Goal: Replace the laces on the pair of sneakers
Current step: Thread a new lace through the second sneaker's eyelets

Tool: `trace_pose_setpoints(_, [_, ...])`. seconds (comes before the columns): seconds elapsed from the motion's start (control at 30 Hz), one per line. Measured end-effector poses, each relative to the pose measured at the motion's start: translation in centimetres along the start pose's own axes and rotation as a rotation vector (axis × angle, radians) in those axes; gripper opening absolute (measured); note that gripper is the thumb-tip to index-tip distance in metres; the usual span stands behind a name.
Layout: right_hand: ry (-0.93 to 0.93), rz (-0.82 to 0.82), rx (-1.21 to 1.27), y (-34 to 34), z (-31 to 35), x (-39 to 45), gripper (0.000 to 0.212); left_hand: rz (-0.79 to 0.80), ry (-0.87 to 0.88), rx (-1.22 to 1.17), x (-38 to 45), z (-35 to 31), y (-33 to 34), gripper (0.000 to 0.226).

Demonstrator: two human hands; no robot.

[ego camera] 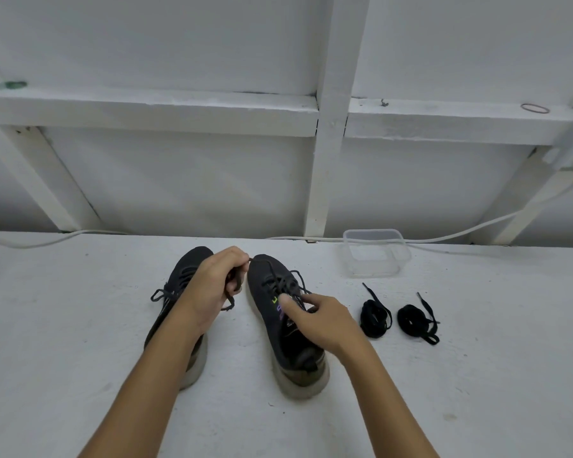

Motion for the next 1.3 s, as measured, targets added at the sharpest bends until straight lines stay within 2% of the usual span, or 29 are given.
trace_pose_setpoints(0.1, [0.025,0.020,0.081,-1.4,-0.4,1.5,0.052,-0.008,-0.024,-0.001,-0.1,0.8,-0.1,0.022])
trace_pose_setpoints(0.17, [-0.005,-0.089,0.103,-2.6,-0.1,2.6,0.037,-0.002,-0.049,-0.014,-0.3,1.3,-0.1,0.029])
trace_pose_setpoints(0.23, [-0.054,-0.170,0.063,-3.0,0.4,3.6,0.023,0.029,-0.066,-0.021,-0.6,1.7,0.1,0.047])
trace_pose_setpoints(0.33, [-0.018,-0.007,0.087,-1.7,0.8,4.4,0.023,0.062,-0.072,-0.007,-0.7,1.7,0.3,0.066])
trace_pose_setpoints(0.43, [-0.017,0.047,0.080,-0.8,1.2,4.6,0.036,0.063,-0.084,-0.010,-0.6,1.6,0.5,0.063])
trace_pose_setpoints(0.57, [-0.035,-0.003,0.086,-1.4,0.9,5.5,0.032,0.069,-0.090,-0.022,-0.5,1.6,0.6,0.056])
trace_pose_setpoints(0.7, [-0.082,-0.096,-0.140,-2.9,0.3,6.2,0.027,0.055,-0.092,-0.034,-0.5,2.2,0.4,0.061])
trace_pose_setpoints(0.77, [-0.081,-0.198,-0.219,-3.4,0.2,6.6,0.035,0.052,-0.102,-0.050,-0.6,2.3,0.4,0.052])
trace_pose_setpoints(0.9, [-0.070,-0.333,-0.319,-3.2,0.6,6.4,0.033,0.046,-0.117,-0.063,-0.6,2.5,0.6,0.024])
trace_pose_setpoints(0.97, [-0.068,-0.385,-0.300,-3.2,0.9,5.6,0.038,0.048,-0.107,-0.058,-0.6,2.3,0.6,0.024])
trace_pose_setpoints(1.03, [-0.077,-0.424,-0.206,-3.6,1.1,4.2,0.033,0.031,-0.091,-0.063,-0.6,2.0,0.3,0.039])
trace_pose_setpoints(1.07, [-0.075,-0.386,-0.152,-3.5,1.1,3.5,0.027,0.027,-0.089,-0.065,-0.5,1.9,0.3,0.047])
trace_pose_setpoints(1.1, [-0.064,-0.307,-0.093,-3.1,0.9,3.0,0.021,0.030,-0.086,-0.066,-0.5,1.6,0.3,0.046])
trace_pose_setpoints(1.13, [-0.043,-0.189,-0.037,-2.5,0.6,2.4,0.017,0.037,-0.078,-0.068,-0.5,1.3,0.4,0.035])
trace_pose_setpoints(1.17, [-0.017,-0.070,0.001,-1.6,0.5,1.6,0.020,0.049,-0.071,-0.074,-0.4,0.9,0.7,0.022])
trace_pose_setpoints(1.2, [-0.008,0.009,0.003,-0.9,0.4,0.6,0.028,0.059,-0.058,-0.086,-0.2,0.6,0.9,0.020])
trace_pose_setpoints(1.3, [-0.044,-0.002,-0.118,0.9,0.8,-0.8,0.054,0.059,-0.046,-0.115,0.4,-0.4,1.5,0.023])
Point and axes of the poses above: each hand's wrist, its own x-axis towards the middle knuckle, its own y-axis out of the palm, z = x × y, the point moved 7 cm from there along x, towards the middle knuckle, and after that the axes turned 15 degrees about y, right-handed, at the moved point
